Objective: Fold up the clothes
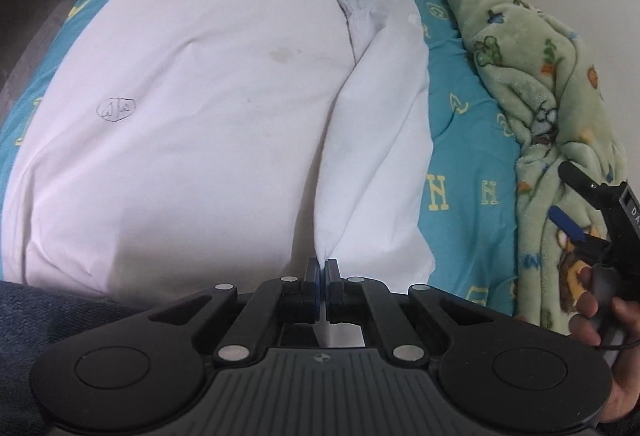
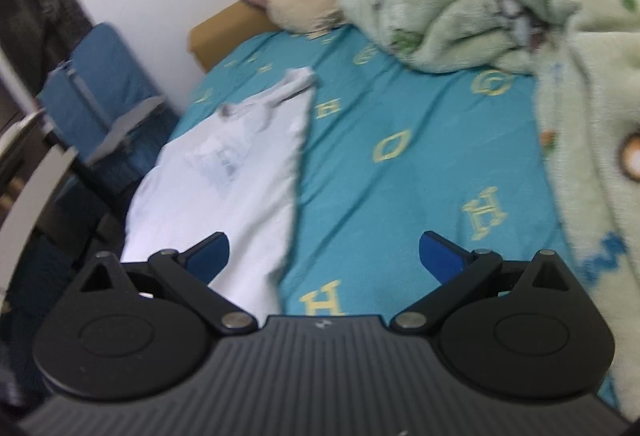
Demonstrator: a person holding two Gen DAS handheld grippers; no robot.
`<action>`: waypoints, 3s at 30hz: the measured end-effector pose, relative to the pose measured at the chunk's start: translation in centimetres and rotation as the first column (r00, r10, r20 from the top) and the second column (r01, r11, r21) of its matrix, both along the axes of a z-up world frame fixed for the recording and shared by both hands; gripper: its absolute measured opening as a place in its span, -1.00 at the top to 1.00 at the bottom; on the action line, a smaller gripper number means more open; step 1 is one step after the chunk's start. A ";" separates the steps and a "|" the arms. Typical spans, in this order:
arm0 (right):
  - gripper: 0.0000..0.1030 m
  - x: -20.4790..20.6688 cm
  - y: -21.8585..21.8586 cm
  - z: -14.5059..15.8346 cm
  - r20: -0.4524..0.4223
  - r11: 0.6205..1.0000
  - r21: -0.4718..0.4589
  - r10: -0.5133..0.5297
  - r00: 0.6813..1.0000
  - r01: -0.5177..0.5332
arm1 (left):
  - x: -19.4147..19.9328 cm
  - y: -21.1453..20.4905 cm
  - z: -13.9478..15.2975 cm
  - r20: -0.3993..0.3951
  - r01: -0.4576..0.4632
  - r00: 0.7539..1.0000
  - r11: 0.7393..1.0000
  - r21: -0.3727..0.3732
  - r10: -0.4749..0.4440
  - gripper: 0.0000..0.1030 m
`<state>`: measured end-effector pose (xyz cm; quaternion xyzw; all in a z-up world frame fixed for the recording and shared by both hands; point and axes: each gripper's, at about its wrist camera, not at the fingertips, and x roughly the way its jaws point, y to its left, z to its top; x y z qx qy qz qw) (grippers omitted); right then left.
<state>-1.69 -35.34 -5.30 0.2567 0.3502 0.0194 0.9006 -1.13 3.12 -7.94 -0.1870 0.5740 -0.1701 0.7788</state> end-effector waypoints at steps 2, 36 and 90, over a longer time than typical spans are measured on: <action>-0.97 0.3 0.7 -0.5 -0.005 0.997 0.043 0.060 0.998 -0.059 | 0.0 -0.1 -0.3 0.009 -0.002 1.000 1.000 -0.004 0.002 0.96; -0.49 -4.4 8.6 3.0 -0.230 0.954 -0.011 0.288 0.930 -0.298 | -3.4 -2.0 2.1 0.238 0.081 0.967 0.995 0.059 -0.092 -0.34; -0.59 8.9 3.6 -1.6 0.274 0.954 -0.284 -0.014 0.962 0.095 | 15.8 -7.3 2.9 0.547 -0.170 0.834 0.907 0.386 -0.076 -0.77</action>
